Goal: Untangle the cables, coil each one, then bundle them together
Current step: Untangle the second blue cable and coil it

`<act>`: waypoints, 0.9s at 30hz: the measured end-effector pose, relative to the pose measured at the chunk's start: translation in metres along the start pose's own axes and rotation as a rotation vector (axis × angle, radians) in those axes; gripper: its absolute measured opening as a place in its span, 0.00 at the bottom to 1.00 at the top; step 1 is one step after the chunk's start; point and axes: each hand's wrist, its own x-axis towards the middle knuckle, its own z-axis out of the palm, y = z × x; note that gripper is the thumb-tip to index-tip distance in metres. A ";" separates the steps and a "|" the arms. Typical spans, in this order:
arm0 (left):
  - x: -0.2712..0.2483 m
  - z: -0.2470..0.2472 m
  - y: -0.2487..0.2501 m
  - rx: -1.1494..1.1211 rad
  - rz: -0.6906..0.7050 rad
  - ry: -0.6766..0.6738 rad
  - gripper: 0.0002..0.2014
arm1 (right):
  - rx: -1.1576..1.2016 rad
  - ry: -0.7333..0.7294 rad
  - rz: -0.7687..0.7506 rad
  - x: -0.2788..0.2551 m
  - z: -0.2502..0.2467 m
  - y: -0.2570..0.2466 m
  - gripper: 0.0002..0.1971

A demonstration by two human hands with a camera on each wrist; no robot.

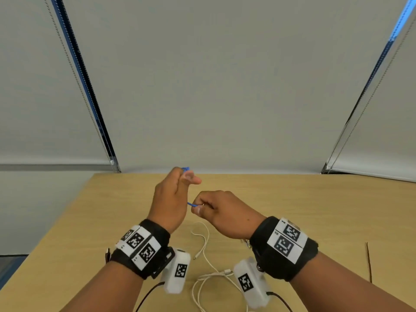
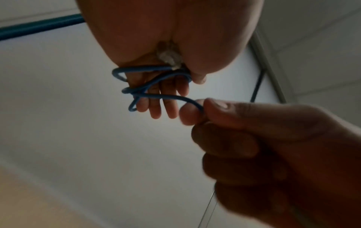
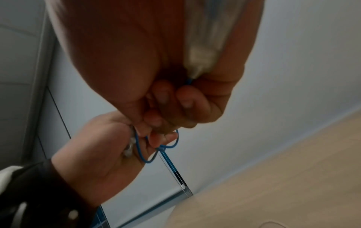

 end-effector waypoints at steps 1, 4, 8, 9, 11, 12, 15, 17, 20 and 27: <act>0.002 0.000 0.000 -0.158 -0.094 0.057 0.14 | -0.015 -0.014 0.006 -0.001 0.001 0.000 0.08; 0.013 -0.017 0.003 -0.672 -0.367 0.067 0.20 | -0.087 -0.129 0.080 -0.008 0.000 0.011 0.07; 0.011 -0.039 -0.004 -0.618 -0.348 -0.082 0.17 | -0.084 0.063 0.347 -0.014 -0.029 0.054 0.08; 0.009 -0.041 -0.008 -0.552 -0.326 -0.065 0.15 | -0.004 0.191 0.410 -0.017 -0.038 0.068 0.09; 0.007 -0.046 -0.021 -0.488 -0.320 0.051 0.14 | 0.080 0.370 0.510 -0.024 -0.057 0.089 0.10; 0.007 -0.050 -0.027 -0.481 -0.326 0.114 0.13 | 0.053 0.375 0.550 -0.027 -0.065 0.099 0.09; 0.004 -0.051 -0.037 -0.396 -0.325 0.152 0.13 | -0.210 0.282 0.611 -0.033 -0.077 0.115 0.09; 0.000 -0.042 -0.037 -0.302 -0.280 0.079 0.12 | -0.234 0.395 0.455 -0.028 -0.070 0.107 0.14; -0.006 -0.021 -0.028 -0.307 -0.242 -0.065 0.14 | -0.095 0.501 0.041 -0.012 -0.046 0.066 0.17; -0.005 -0.012 0.004 -0.667 -0.235 -0.244 0.14 | 0.402 0.115 0.007 0.005 -0.006 0.032 0.30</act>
